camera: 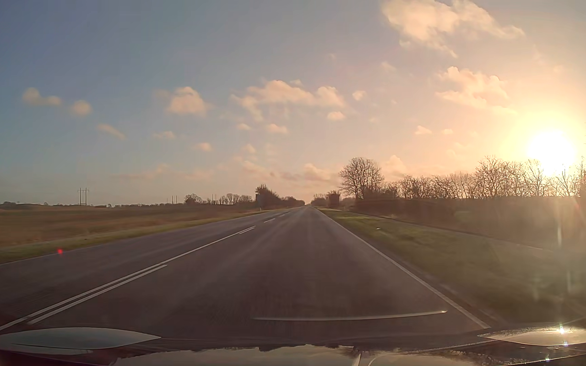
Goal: Follow the waypoints while adhering to traffic rules and regulations
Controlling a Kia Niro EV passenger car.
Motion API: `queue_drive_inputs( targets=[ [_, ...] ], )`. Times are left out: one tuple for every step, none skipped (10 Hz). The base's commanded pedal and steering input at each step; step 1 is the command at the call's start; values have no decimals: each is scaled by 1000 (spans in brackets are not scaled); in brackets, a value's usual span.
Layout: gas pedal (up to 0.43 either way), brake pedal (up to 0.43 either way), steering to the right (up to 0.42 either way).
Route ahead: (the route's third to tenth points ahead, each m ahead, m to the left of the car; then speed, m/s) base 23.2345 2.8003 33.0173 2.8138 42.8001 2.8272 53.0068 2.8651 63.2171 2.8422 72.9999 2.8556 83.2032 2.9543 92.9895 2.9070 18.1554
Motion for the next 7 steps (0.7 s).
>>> queue_drive_inputs(
  targets=[
    [331,0,3],
    [299,0,2],
    [287,0,2],
    [287,0,2],
    [268,0,2],
    [268,0,2],
    [268,0,2]
  ],
)
